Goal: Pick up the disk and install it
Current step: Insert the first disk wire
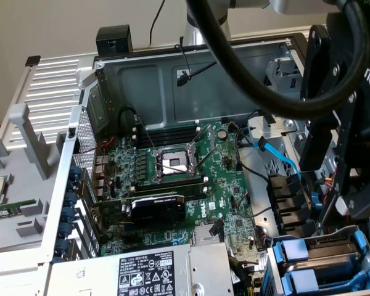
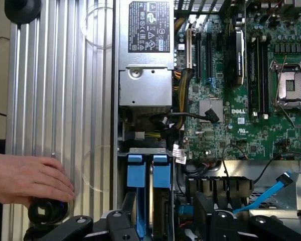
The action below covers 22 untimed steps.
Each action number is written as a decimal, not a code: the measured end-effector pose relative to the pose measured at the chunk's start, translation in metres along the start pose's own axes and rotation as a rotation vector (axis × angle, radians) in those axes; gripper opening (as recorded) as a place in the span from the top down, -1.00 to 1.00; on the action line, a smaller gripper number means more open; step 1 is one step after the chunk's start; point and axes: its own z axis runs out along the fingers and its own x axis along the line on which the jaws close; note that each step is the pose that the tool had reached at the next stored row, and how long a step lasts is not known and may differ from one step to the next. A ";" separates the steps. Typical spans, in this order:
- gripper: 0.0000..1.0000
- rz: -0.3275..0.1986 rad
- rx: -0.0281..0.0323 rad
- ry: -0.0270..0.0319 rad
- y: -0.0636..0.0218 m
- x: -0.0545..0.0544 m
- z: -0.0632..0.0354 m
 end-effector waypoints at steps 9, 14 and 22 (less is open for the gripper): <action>-0.15 0.000 0.0000 0.0000 0.0000 0.000 0.0000; -0.15 0.002 0.0004 0.0009 -0.0035 -0.001 -0.0002; -0.15 0.030 0.0057 -0.0009 -0.0119 -0.003 -0.0007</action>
